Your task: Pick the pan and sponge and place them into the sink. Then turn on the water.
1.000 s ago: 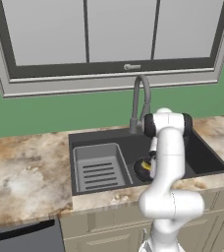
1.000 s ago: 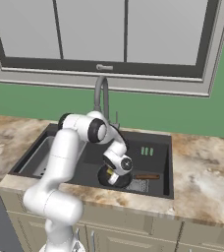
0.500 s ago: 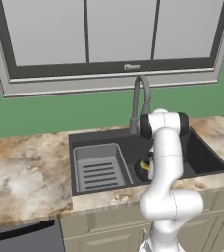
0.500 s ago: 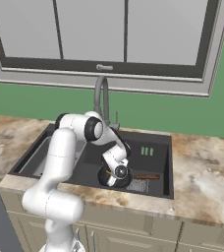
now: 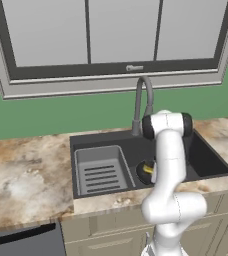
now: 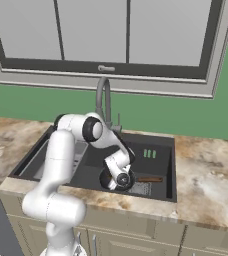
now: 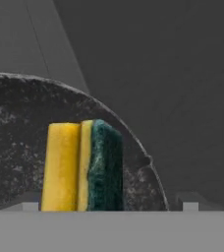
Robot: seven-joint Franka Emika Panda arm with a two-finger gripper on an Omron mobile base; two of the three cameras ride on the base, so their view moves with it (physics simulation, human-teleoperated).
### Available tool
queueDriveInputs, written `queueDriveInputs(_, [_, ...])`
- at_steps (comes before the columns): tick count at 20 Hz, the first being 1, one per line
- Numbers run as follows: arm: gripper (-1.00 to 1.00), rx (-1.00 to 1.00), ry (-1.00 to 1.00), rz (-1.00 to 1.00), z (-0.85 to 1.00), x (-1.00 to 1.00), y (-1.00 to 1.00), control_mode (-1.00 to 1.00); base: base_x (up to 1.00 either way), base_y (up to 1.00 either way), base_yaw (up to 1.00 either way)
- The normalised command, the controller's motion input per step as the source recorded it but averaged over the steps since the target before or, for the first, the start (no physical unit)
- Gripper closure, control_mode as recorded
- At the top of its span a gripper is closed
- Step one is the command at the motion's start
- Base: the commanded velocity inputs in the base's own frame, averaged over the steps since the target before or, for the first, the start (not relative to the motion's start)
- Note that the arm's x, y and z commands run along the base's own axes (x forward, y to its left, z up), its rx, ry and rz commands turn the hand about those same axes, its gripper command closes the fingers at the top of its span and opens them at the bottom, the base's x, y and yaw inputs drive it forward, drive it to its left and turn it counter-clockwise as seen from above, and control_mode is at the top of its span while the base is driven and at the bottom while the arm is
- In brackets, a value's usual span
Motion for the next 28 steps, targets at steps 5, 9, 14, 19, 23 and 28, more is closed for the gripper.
queueDriveInputs(5, [-1.00, 0.07, 0.00, 0.00, 0.54, -0.23, -0.02, -1.00, 0.00, 0.00, 0.00])
queueDriveInputs(9, [-1.00, 0.07, 0.00, 0.00, 0.56, -0.23, -0.03, -1.00, 0.00, 0.00, 0.00])
queueDriveInputs(14, [-1.00, 0.07, 0.01, 0.00, 0.52, -0.20, -0.01, -1.00, 0.00, 0.00, 0.00])
queueDriveInputs(19, [-1.00, 0.07, 0.00, 0.00, 0.53, -0.21, 0.00, -1.00, 0.00, 0.00, 0.00])
queueDriveInputs(23, [-1.00, 0.08, -0.01, 0.00, 0.54, -0.28, -0.04, -1.00, 0.00, 0.00, 0.00])
queueDriveInputs(28, [-1.00, 0.13, -0.03, -0.05, 0.41, -0.34, -0.06, -1.00, 0.00, 0.00, 0.00])
